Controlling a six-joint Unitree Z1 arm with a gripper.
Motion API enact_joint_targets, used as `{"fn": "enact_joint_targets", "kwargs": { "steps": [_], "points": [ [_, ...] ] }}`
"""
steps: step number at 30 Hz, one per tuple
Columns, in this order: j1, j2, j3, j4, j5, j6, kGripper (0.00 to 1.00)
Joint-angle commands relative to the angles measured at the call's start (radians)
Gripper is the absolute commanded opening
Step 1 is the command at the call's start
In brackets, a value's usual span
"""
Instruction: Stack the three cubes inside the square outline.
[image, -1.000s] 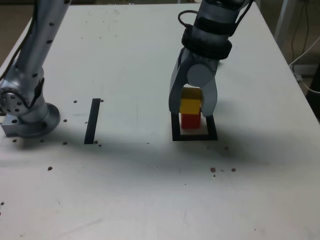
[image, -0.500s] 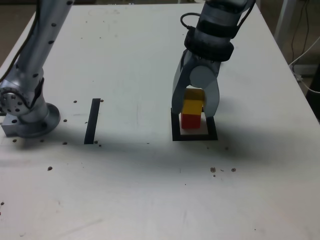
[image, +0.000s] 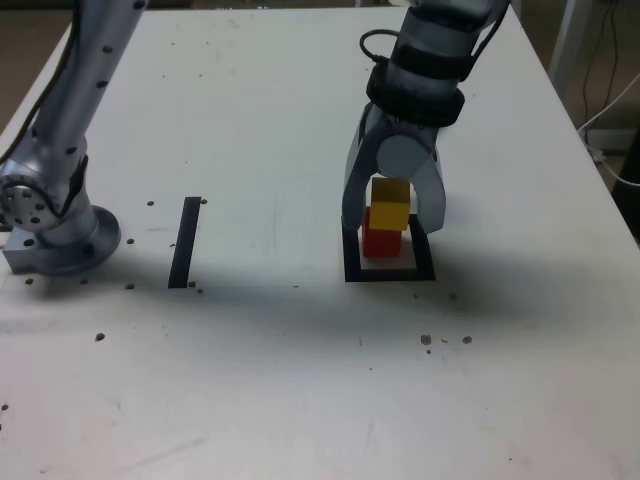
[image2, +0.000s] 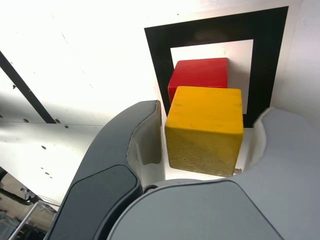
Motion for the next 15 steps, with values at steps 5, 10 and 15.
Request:
{"fn": "enact_joint_targets", "kwargs": {
  "steps": [5,10,15],
  "points": [
    [0.019,-0.066,0.02,0.001,0.04,-0.006,0.99],
    [0.078,-0.132,0.029,0.02,0.109,-0.006,0.99],
    [0.178,-0.154,0.001,0.04,0.166,0.071,0.99]
  ]
}}
